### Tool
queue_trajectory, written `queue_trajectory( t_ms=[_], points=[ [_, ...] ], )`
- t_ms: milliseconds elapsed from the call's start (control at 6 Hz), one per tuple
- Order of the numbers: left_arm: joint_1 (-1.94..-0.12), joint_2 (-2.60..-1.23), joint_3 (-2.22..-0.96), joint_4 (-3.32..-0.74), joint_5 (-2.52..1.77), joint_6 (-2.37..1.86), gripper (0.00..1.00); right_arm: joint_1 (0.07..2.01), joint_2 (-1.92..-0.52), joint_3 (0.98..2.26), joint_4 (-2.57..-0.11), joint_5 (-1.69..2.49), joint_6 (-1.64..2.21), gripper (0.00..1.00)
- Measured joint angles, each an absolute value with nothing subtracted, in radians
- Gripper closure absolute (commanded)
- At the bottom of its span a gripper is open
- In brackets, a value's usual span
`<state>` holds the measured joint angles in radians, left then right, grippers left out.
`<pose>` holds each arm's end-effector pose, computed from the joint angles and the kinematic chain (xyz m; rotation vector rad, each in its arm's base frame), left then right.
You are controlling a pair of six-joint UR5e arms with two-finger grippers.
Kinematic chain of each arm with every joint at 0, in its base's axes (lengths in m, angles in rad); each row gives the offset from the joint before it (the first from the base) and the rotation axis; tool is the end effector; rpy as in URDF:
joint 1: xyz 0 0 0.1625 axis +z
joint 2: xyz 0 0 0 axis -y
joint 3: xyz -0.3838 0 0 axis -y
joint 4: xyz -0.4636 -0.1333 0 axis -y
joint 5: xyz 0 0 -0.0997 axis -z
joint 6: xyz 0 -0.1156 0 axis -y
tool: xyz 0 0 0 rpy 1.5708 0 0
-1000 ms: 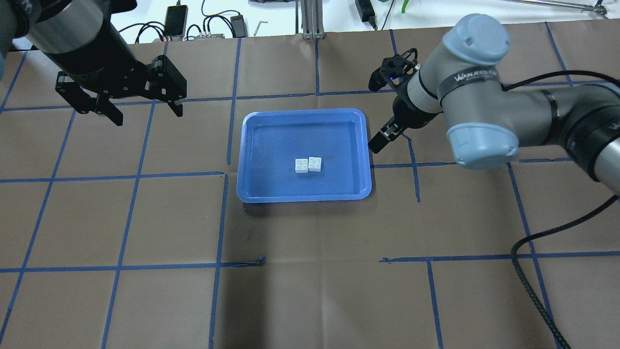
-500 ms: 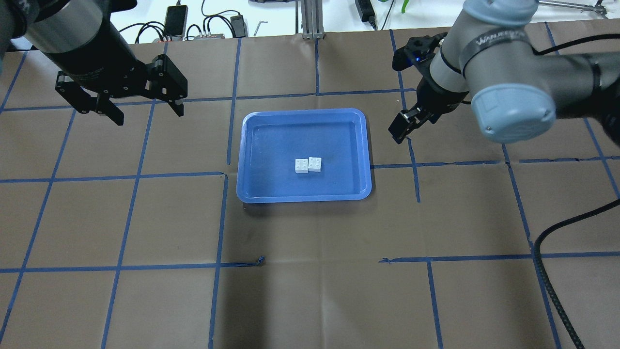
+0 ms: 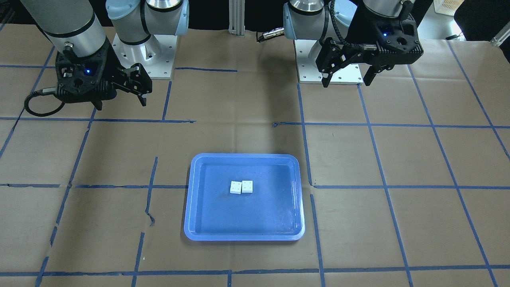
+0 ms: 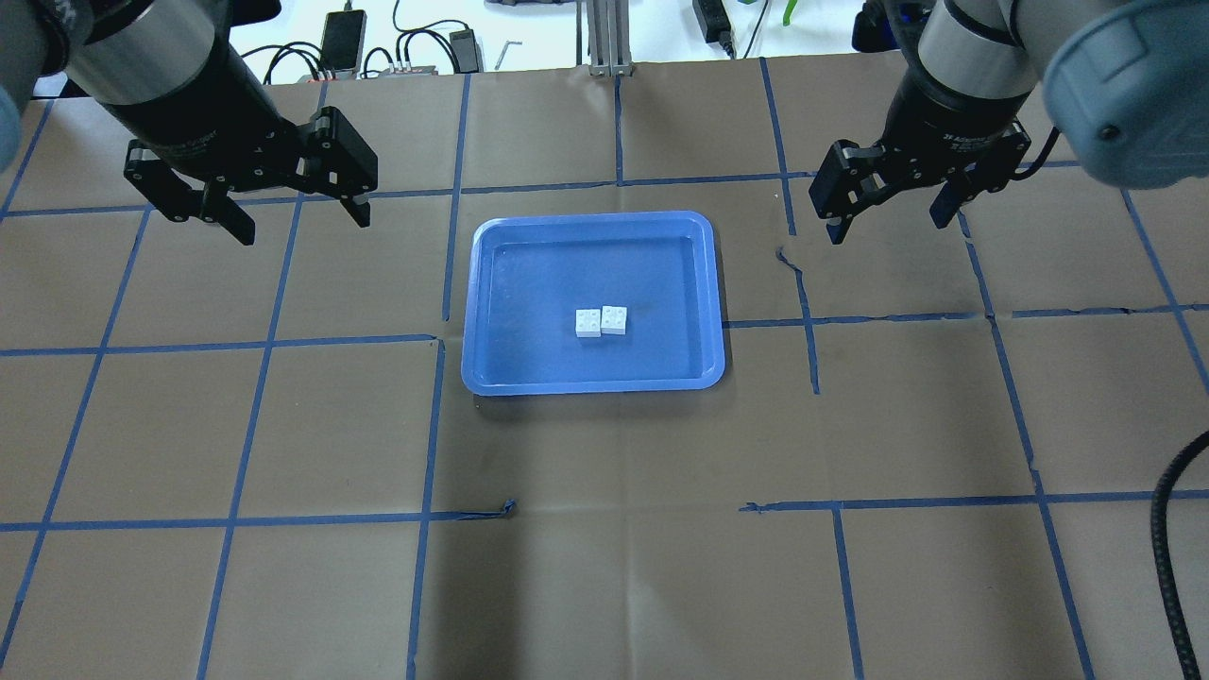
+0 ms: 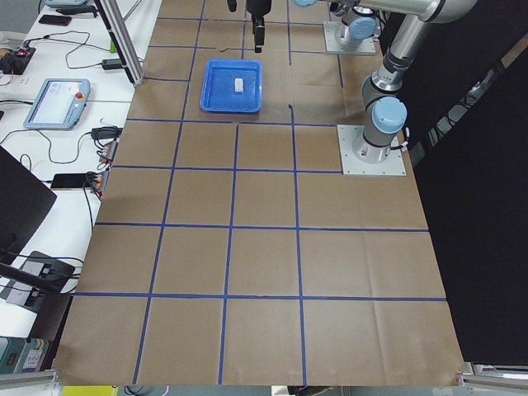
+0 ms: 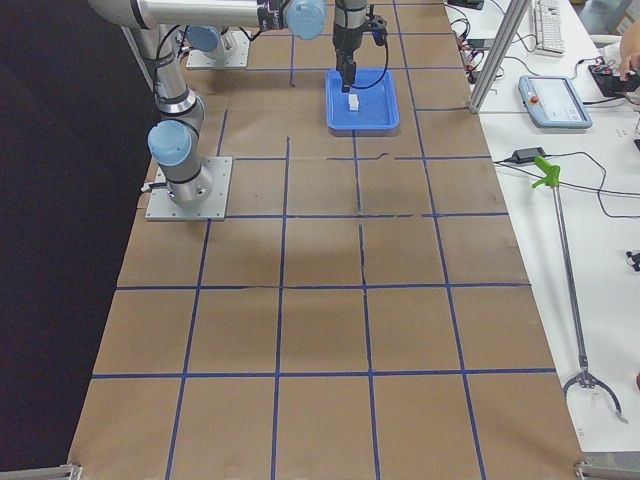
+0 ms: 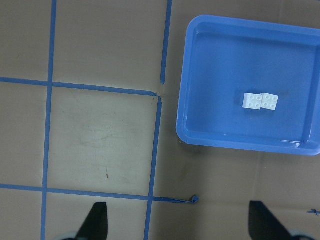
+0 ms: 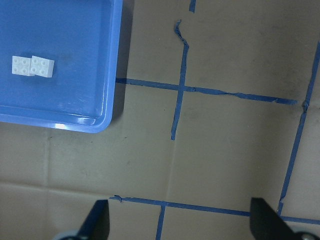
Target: Assemble white blocks and place on blue tray
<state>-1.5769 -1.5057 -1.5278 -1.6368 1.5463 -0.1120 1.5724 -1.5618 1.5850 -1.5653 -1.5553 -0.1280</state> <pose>-0.1394 -0.5396 0.4842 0.1640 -3.1097 0.0632 0.1360 -0.5631 0.4171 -0.2020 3.1175 0.0432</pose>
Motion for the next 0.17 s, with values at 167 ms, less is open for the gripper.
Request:
queue_trajectory(
  t_ms=[167],
  points=[
    [-1.577, -1.507, -1.528, -1.637, 1.546, -0.112, 0.01, 1.572, -1.563, 1.585, -1.564, -1.555, -0.126, 0.0]
  ],
)
